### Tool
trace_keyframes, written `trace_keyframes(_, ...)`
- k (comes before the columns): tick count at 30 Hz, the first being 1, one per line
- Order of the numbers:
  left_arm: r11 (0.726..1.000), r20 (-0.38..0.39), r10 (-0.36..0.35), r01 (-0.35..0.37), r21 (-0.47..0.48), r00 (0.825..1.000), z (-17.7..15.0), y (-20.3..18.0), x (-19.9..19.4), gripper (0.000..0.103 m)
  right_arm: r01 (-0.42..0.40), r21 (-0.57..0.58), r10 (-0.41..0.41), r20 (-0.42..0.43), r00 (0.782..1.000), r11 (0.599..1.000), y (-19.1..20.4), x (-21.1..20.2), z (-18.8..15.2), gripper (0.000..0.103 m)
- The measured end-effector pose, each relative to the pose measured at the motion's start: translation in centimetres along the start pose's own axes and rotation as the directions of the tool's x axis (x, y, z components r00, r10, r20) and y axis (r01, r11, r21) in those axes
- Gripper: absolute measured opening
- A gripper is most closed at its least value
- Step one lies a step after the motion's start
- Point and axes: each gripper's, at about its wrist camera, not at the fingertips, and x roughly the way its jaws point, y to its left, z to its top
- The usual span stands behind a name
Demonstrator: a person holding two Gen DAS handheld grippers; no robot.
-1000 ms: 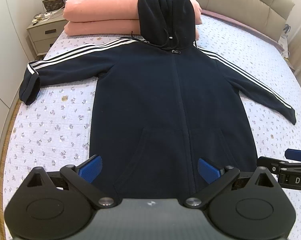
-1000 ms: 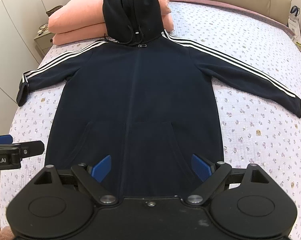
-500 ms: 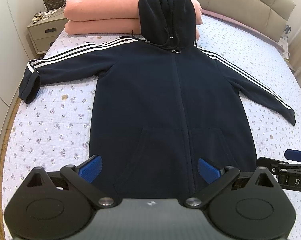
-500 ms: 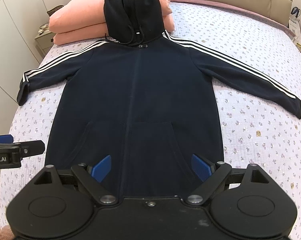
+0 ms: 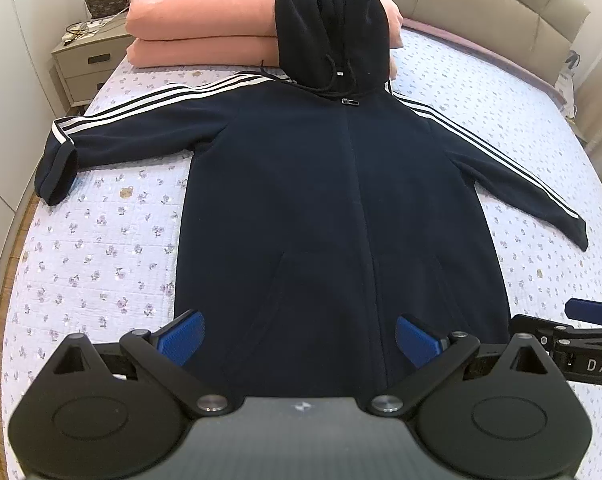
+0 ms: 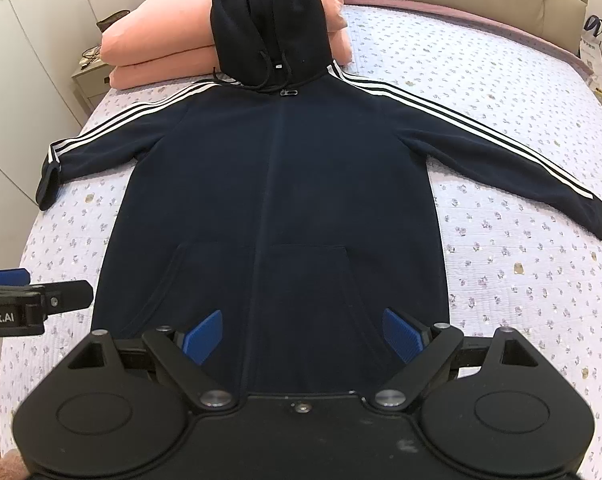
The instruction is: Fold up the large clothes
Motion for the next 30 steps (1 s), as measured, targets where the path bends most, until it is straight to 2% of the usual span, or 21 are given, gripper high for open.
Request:
trace_keyframes(15, 1.000, 0.016, 0.000, 0.001, -0.014, 1.000, 0.6, 0.6, 0.1, 0.102, -0.013, -0.007, 0.013, -0.007, 1.000, 1.000, 0.2, 0.2, 0.0, 0.103)
trace_keyframes(19, 0.997, 0.040, -0.014, 0.017, -0.072, 0.999, 1.9, 2.5, 0.6, 0.101, -0.029, -0.041, 0.029, -0.001, 1.000, 0.999, 0.7, 0.5, 0.4, 0.103)
trace_keyframes(21, 0.992, 0.075, -0.032, 0.041, -0.115, 0.997, 2.8, 4.2, 1.2, 0.101, -0.053, -0.072, 0.053, 0.004, 0.999, 0.996, 1.6, 0.9, 1.4, 0.103)
trace_keyframes(23, 0.988, 0.098, -0.003, 0.018, -0.150, 0.995, 4.0, 5.9, 2.3, 0.098, -0.056, -0.132, 0.059, 0.018, 0.998, 0.990, 3.2, 1.9, 3.2, 0.103)
trace_keyframes(27, 0.979, 0.174, 0.037, -0.001, -0.203, 0.984, 7.3, 11.3, 4.8, 0.095, -0.080, -0.314, 0.112, 0.087, 0.990, 0.946, 7.3, 4.7, 8.4, 0.103)
trace_keyframes(30, 0.969, 0.171, 0.061, -0.017, -0.248, 0.983, 10.0, 16.0, 7.2, 0.093, -0.070, -0.395, 0.137, 0.143, 0.980, 0.916, 10.1, 6.8, 11.7, 0.103)
